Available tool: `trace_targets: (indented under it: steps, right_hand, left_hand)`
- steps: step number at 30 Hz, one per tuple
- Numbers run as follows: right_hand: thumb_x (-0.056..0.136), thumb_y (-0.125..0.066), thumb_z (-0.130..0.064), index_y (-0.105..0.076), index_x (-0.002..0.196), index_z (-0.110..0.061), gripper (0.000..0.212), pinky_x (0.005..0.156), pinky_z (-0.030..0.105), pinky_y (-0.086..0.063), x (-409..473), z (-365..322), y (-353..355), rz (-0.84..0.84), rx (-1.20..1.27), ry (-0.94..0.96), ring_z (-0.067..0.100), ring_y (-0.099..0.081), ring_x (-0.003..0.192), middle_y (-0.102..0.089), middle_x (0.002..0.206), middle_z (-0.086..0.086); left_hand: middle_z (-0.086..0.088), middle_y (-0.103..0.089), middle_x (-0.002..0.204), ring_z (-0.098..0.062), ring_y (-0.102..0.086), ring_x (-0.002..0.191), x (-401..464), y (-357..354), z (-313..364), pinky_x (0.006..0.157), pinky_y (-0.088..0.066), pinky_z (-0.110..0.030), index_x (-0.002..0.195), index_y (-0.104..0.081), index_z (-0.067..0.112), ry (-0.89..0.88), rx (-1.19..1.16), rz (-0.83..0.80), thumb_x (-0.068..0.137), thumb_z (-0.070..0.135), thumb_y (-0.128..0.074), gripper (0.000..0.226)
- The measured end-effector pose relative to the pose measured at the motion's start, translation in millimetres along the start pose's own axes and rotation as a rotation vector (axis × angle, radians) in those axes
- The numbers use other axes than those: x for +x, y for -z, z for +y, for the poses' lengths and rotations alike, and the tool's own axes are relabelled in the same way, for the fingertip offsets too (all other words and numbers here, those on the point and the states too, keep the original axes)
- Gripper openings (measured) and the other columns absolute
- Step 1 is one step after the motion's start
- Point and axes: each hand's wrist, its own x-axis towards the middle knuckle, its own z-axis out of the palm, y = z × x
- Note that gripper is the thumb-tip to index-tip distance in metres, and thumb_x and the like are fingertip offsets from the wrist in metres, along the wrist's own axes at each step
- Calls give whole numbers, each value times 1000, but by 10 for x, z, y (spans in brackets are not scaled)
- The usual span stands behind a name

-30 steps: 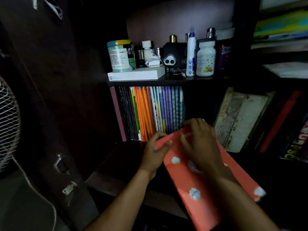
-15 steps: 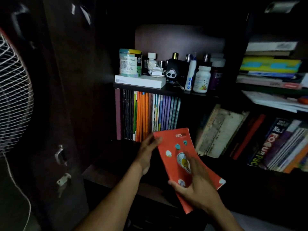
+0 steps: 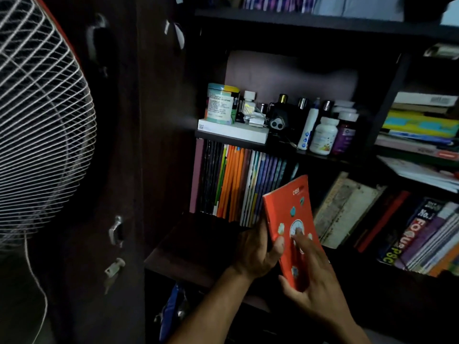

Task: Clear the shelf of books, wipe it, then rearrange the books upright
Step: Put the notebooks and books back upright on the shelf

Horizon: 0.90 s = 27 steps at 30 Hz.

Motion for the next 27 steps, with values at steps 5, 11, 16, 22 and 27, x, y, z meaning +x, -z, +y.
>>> trace_targets:
  steps: [5, 11, 16, 22, 27]
  right_hand:
    - [67, -59, -77, 2, 151, -58, 106, 106, 41, -48, 0, -38, 3, -38, -6, -115, 16, -37, 144, -22, 165, -8]
    - [77, -54, -61, -6, 155, -52, 92, 100, 17, -41, 19, 32, 21, -87, 147, -87, 12, -45, 138, -33, 160, -9]
    - [82, -28, -74, -8, 145, -67, 67, 75, 10, -45, -20, 0, 57, 40, 188, -186, 12, -62, 104, -57, 131, -9]
    - [95, -32, -57, -25, 154, -19, 70, 70, 36, -42, -21, 33, 21, 125, 258, -320, 17, -56, 76, -65, 109, 11]
    - [105, -35, -34, -23, 152, -16, 52, 82, 33, -42, 94, -14, -42, 169, 318, -338, 22, -56, 94, -59, 118, 8]
  left_hand:
    - [-6, -63, 131, -24, -64, 114, 3, 43, 37, 92, -55, -36, 145, -34, 23, 21, 59, -188, 90, 79, -29, 78]
    - [6, -15, 168, -20, -37, 146, 61, 50, 166, 106, -45, -39, 156, 15, 45, -64, 85, -441, 83, 76, -44, 99]
    - [13, 7, 169, -9, -24, 152, 64, 17, 98, 94, -55, -42, 157, 8, 46, -129, 13, -362, 93, 57, -51, 87]
    - [12, -24, 163, -12, -29, 148, 146, -94, -206, 115, -38, -40, 154, -14, 50, 335, 32, 147, 100, 38, -54, 68]
    - [0, -28, 161, -23, -33, 147, 199, -29, -374, 110, -36, -32, 157, -25, 32, 715, -127, 264, 103, 25, -54, 61]
